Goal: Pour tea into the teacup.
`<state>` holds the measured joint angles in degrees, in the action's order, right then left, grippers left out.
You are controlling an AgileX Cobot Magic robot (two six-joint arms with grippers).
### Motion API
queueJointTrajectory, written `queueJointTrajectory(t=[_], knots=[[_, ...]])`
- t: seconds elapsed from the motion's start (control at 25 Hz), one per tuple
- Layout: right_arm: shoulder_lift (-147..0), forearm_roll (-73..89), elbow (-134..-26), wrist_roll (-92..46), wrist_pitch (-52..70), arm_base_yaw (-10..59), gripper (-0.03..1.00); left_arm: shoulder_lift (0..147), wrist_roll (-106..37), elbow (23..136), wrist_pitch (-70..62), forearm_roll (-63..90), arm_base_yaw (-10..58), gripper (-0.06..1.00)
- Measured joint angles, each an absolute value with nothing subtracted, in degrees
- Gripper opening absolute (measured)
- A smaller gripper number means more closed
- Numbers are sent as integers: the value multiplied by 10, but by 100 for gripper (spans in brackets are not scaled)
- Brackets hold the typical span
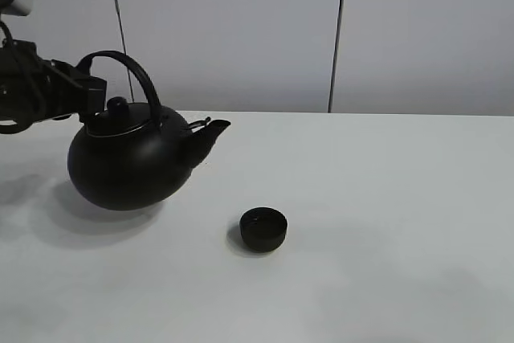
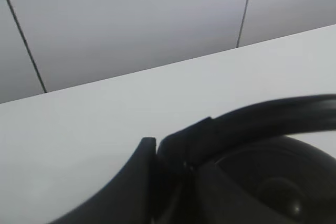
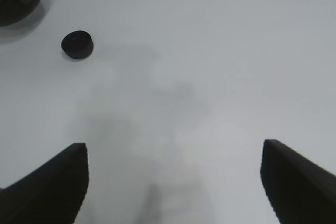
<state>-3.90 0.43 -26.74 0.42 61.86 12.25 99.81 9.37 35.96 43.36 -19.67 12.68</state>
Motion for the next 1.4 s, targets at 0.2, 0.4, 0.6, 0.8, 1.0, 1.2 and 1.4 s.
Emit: queueJointTrajectory(t=[0.2, 0.4, 0.6, 0.8, 1.0, 1.2, 1.4], knots=[[-39, 4, -267, 4, 619, 123, 61, 997, 89, 327, 455, -184, 104, 11], [-39, 4, -267, 4, 619, 123, 61, 995, 78, 298, 467, -184, 100, 11], [-39, 4, -267, 4, 618, 123, 61, 995, 59, 274, 482, -169, 91, 11], [-39, 4, -267, 4, 618, 123, 61, 993, 52, 263, 489, -159, 84, 11], [-39, 4, -267, 4, 618, 123, 61, 993, 28, 263, 487, -156, 83, 11], [-39, 4, -267, 4, 618, 123, 61, 993, 22, 263, 473, -156, 83, 11], [-39, 4, -267, 4, 618, 123, 61, 993, 9, 263, 460, -155, 83, 11]])
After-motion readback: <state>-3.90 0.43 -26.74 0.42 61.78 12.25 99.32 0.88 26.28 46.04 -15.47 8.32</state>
